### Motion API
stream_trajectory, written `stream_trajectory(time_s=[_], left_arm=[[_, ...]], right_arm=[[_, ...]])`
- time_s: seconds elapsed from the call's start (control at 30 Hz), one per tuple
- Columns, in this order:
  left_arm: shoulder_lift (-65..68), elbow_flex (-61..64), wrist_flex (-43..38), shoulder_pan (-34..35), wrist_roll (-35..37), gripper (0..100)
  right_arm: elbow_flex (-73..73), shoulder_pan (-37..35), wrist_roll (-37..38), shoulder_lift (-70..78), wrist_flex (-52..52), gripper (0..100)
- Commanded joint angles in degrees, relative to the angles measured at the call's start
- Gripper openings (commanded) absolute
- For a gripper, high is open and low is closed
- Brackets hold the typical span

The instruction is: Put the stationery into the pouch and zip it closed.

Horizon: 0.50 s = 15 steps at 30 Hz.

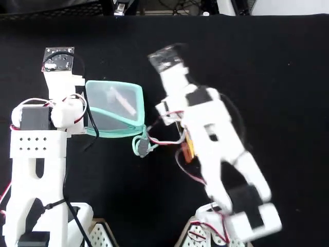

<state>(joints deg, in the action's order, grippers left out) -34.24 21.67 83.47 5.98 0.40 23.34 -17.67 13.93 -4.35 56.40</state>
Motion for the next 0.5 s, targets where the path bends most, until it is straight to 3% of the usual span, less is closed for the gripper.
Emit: stream_trajectory(time_s=[0.0,0.47], left_arm=[[0.0,-0.31,-0.62,0.31,-0.44,3],[0.0,-0.4,-0.7,0.31,-0.53,3]], right_arm=[[-6.55,-0.79,0.79,8.57,-2.37,20.1],[-17.1,0.0,1.41,28.79,-5.1,17.0]])
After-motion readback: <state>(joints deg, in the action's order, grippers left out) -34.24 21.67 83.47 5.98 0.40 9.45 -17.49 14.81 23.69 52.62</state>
